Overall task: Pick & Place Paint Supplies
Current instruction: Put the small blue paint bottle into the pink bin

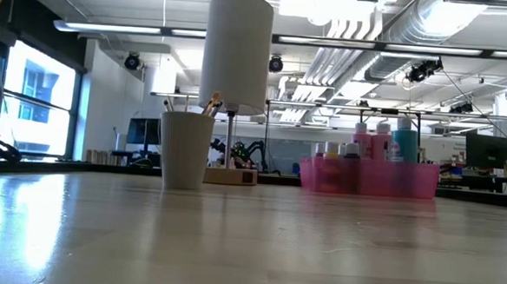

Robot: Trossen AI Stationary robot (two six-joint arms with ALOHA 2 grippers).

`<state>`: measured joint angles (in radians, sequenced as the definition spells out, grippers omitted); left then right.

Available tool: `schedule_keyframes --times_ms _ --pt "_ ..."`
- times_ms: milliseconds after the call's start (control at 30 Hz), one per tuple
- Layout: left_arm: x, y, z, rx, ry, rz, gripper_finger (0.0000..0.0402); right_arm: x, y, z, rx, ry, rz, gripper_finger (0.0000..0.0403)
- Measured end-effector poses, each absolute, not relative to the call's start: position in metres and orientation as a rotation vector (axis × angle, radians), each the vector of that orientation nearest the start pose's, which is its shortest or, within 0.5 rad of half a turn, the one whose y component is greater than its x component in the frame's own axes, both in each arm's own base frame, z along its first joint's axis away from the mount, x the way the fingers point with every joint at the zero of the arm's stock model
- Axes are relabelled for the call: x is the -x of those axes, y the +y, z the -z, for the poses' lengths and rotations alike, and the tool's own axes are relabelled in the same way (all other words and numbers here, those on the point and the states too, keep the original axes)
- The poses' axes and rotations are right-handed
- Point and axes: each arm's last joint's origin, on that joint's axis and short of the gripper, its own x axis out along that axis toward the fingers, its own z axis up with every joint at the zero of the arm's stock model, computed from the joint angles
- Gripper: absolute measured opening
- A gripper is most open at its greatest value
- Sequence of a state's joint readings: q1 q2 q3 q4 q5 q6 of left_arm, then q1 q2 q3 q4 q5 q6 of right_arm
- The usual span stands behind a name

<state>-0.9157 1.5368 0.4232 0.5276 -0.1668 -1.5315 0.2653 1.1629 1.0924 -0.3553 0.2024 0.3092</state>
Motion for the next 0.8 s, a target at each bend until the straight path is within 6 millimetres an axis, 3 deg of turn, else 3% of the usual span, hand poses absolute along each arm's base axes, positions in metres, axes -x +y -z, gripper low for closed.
schedule_keyframes --times_ms 800 --pt "-0.1648 -0.2005 -0.1181 1.144 0.946 0.123 0.0 -0.2446 0.0602 -0.3498 -0.191 0.406 0.006 0.0002"
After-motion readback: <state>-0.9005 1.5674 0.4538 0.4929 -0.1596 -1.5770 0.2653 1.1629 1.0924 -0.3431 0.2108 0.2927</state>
